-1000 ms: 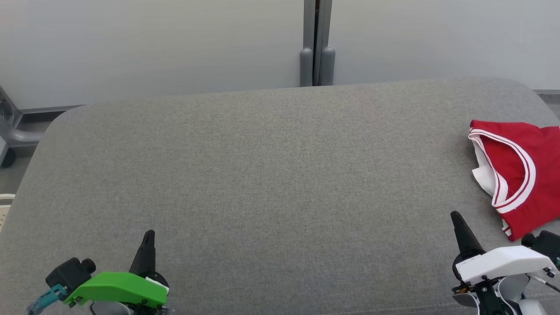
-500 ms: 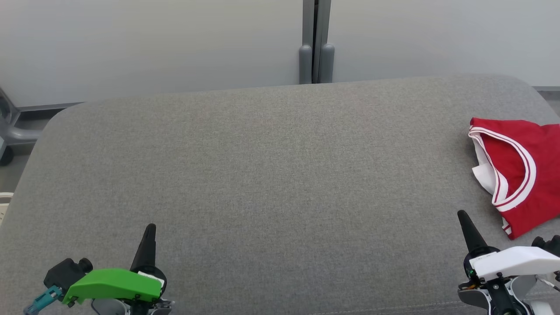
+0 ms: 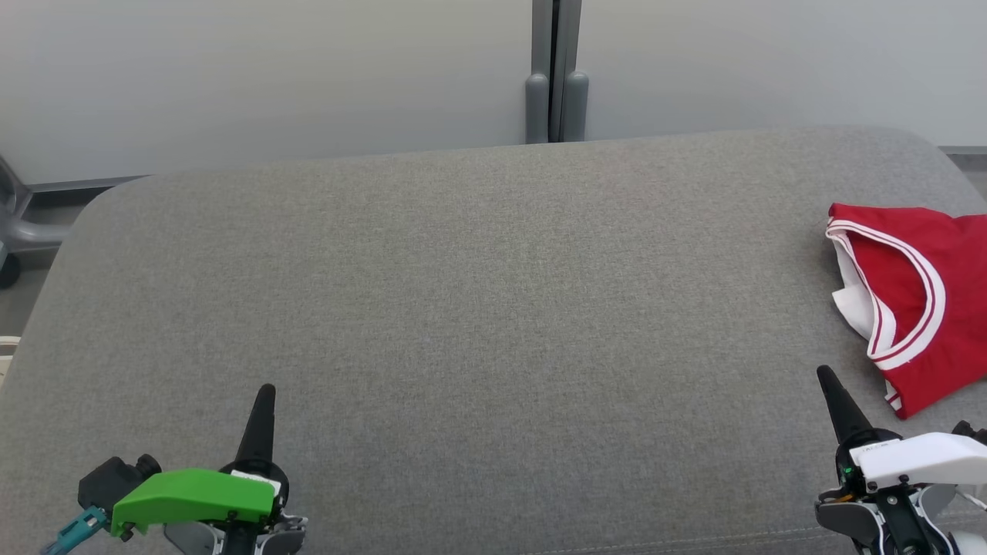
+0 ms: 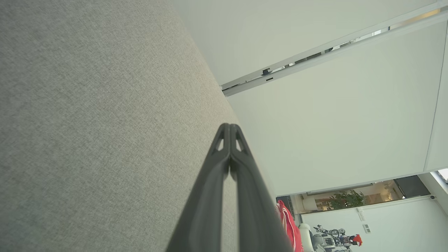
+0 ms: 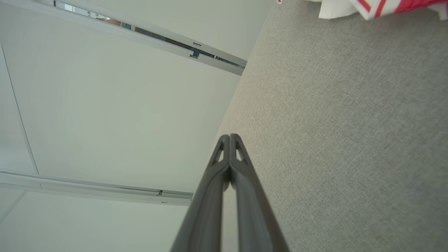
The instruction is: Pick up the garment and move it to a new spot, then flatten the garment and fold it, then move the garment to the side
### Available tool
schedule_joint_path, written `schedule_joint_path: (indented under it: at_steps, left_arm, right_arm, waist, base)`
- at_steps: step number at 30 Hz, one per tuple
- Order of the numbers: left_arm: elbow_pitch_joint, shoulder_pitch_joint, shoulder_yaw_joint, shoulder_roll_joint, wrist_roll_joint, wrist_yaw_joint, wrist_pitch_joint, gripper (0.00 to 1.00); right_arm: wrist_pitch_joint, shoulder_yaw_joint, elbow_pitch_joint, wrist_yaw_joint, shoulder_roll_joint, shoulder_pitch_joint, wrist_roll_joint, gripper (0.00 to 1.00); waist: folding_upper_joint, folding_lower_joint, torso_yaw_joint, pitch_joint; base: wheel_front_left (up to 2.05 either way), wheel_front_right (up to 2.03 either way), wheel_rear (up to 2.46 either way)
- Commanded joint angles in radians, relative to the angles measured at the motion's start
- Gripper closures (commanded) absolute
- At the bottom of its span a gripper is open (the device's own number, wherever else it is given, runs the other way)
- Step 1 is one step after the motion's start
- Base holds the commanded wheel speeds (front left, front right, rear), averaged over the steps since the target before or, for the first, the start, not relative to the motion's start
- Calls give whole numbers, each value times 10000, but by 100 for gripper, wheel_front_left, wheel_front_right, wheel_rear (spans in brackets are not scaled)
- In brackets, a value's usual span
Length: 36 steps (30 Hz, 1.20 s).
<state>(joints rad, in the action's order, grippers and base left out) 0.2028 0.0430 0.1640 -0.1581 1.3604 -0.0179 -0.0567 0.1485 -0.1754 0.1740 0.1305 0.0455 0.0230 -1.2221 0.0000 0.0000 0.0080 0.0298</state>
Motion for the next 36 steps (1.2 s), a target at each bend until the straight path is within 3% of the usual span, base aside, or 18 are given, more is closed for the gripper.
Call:
schedule_joint_path:
  at_steps: [1,36]
  left_arm:
    - [-51,260,-107,36,134,-105,32,100]
    - [2,364,-953,820,1991,-900,437,100]
  right_arm:
    - [64,-60,-50,3,54,152,-199,100]
    - [631,-680,27,4,64,179,-2953,100]
  waist:
    - [0,0,-1,-5]
    - [0,0,-56,-220]
  base:
    - [0,0,0]
    - [0,0,0]
